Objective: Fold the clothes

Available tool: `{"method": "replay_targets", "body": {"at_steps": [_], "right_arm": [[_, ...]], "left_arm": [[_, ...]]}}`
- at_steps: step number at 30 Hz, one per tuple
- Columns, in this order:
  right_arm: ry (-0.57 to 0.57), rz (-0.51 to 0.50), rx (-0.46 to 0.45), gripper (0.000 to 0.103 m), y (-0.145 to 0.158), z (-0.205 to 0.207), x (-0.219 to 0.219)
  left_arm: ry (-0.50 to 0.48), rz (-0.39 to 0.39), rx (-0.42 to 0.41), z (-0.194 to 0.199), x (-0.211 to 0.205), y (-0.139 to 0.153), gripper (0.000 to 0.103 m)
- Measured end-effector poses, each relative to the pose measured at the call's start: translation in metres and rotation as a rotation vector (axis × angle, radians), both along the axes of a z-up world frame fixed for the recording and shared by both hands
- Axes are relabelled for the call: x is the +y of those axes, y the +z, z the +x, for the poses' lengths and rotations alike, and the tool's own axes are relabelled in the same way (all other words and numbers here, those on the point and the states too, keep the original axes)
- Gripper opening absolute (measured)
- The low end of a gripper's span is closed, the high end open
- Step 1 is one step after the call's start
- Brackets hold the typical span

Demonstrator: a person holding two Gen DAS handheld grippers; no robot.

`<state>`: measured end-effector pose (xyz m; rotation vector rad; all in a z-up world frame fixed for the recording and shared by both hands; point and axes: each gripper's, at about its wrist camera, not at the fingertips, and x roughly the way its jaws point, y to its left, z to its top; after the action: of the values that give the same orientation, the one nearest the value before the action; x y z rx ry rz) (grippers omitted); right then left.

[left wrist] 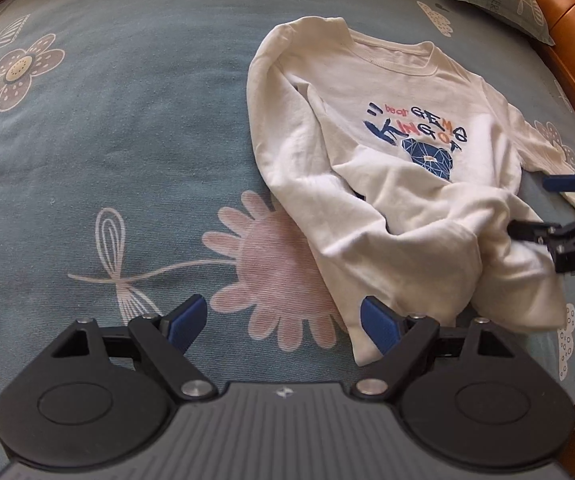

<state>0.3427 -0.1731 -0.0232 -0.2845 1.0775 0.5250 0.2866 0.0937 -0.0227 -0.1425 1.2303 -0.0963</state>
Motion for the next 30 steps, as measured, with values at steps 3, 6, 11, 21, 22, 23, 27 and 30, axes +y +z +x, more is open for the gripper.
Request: {"method": "replay_targets", "body": {"at_steps": [3,6,11,21,22,23,27,30], "right_arm": [[-0.105,-0.024,-0.035,0.103,0.003,0.019,-0.024],[-0.211,-0.048,-0.07,0.103,0.005,0.038,-0.049],[-0.045,0.16,-0.039,0.103,0.023,0.02,-0.031],[0.029,0.221,0.066,0.103,0.007,0.007,-0.005],[0.028,0.217,0.069,0.103,0.006,0.006,-0.007],[0.029,0.21,0.075,0.103,0.003,0.007,-0.008],[-0.002,0.217,0.104,0.103,-0.004,0.01,-0.015],[-0.026,0.225,0.117,0.103,-0.007,0.012,-0.019]], "left_arm": [[-0.005,-0.028,-0.005,-0.001,-0.008,-0.002,0.084],[-0.033,-0.028,-0.004,-0.002,-0.019,-0.005,0.084],[-0.03,-0.059,0.031,-0.004,-0.029,-0.017,0.084],[-0.05,-0.138,0.091,-0.01,-0.05,-0.056,0.082],[-0.054,-0.145,0.092,-0.011,-0.051,-0.06,0.082],[-0.055,-0.144,0.08,-0.012,-0.053,-0.061,0.082],[-0.081,-0.185,0.065,-0.016,-0.058,-0.058,0.08],[-0.104,-0.217,0.077,-0.021,-0.063,-0.057,0.079]]}}
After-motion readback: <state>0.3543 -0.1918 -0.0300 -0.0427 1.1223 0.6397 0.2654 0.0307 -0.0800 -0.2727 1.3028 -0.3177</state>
